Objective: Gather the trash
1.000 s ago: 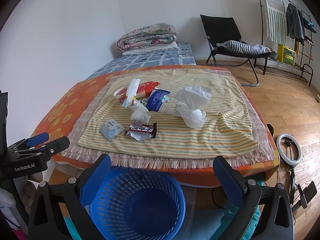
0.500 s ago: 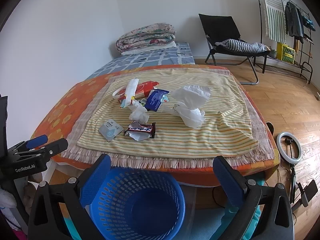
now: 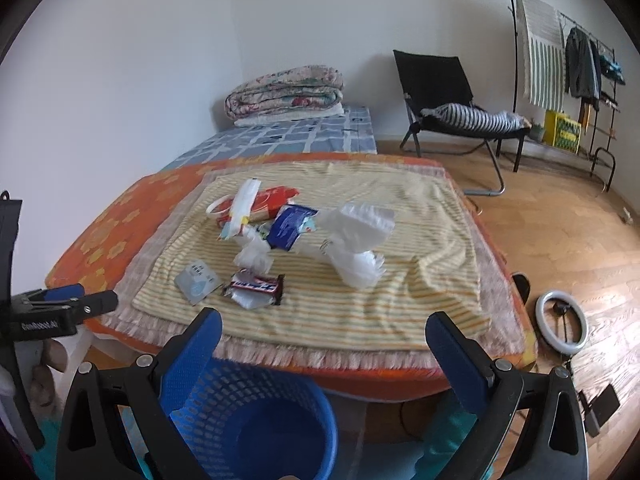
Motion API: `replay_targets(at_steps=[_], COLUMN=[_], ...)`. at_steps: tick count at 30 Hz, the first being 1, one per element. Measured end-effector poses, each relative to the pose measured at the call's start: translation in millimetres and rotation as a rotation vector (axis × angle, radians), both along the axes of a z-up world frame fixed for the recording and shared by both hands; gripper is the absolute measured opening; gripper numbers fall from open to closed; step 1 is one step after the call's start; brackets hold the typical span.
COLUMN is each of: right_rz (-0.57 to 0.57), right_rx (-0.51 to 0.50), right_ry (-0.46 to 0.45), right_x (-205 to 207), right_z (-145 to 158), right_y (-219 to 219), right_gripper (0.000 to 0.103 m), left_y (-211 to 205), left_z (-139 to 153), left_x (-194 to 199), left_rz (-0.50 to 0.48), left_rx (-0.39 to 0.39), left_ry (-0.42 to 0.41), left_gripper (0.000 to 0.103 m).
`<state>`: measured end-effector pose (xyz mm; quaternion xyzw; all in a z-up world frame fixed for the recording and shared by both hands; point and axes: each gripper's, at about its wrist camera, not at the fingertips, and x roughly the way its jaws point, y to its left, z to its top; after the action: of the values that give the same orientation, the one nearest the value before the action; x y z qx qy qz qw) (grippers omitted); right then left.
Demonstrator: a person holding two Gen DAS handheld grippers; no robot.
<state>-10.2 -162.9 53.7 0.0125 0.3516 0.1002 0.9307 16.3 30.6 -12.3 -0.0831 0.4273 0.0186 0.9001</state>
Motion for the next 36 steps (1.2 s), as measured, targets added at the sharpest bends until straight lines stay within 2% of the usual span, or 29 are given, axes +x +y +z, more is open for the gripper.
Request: replay_targets(at_steps=[9, 13, 18, 22, 26, 33, 36], right_rz=[0.025, 0.027, 0.016, -0.003, -0.009, -0.001, -0.007], right_rx=[-0.038, -0.036, 0.002, 0.014, 0.024, -0.023, -0.017], right_ry=[0.010, 0.028, 0.081, 0.109, 0.133, 0.144, 0.155], right_x=[29, 48, 79, 100, 119, 143, 151], right_z=[-11, -20, -36, -48, -60, -74, -79], right_y=[-5, -8, -17, -20, -19, -6, -5], right_gripper=[0.103, 0.103, 0.103, 0.103, 0.103, 0.103, 0.103], left_y=[-9, -13, -23, -30, -31, -28, -29], left_z=[0, 1, -6, -20, -35, -56, -67], left_x=[41, 70, 103, 128, 154, 191, 201], left_rz=[-0.048, -0.074, -0.093, -0.094, -0.082, -0.032, -0.030], left_rx=[-0.008, -0.071, -0.139, -0.178, -0.214, -0.243, -0.284], left_ry=[0.042, 0.072, 0.100, 0.153, 0.212, 0.260, 0.293], left_gripper=[0.103, 0.094, 0.090, 0.081, 0.080, 0.073, 0.071])
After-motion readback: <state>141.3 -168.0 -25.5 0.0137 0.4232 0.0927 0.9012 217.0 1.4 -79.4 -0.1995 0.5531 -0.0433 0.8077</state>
